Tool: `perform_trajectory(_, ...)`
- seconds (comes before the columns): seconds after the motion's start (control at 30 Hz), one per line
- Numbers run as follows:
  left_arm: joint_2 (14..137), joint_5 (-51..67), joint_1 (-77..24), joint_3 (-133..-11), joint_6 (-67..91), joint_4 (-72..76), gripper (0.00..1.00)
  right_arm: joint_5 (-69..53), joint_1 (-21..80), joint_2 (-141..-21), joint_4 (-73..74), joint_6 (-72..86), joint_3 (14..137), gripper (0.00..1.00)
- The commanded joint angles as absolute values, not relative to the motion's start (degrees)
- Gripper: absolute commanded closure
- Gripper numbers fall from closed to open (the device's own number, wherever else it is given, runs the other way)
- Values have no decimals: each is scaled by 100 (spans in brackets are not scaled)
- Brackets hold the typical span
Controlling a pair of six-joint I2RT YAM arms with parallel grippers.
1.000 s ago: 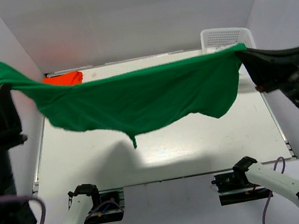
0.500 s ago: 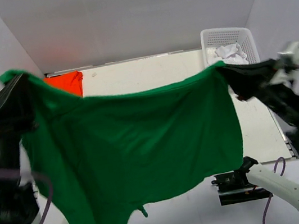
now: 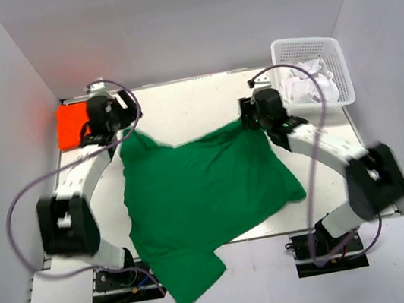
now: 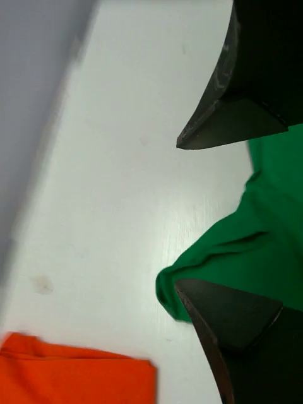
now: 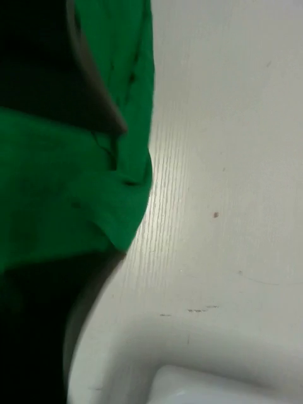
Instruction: Fold and stack the t-shirts
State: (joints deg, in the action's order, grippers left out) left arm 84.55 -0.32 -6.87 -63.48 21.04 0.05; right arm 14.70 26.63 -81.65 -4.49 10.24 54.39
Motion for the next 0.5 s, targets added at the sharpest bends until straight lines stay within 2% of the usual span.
perform_trajectory(0.0,9217,-544,-659,-7152,2250,-270,6,1380,2373,-9086,-467,1274,6352,10)
perform_trajectory(0.03,9437,-545,-659,-7502,2250,-620,6,1310,2364,-9262,-327,1231,6833,10)
perform_trajectory(0.07,9657,-545,-659,-7593,2250,-702,0,1153,2356,-9594,-12,1239,6960,10)
perform_trajectory(0.17,9572,-431,-659,-7384,2250,-616,0,959,2338,-9590,-9,1309,6979,10)
perform_trajectory(0.37,8641,35,-765,-6198,2469,-536,0,659,2311,-9167,-176,1520,6250,10)
perform_trajectory(0.47,8289,35,-765,-5547,2680,-536,0,378,2320,-9237,-62,1529,6284,10)
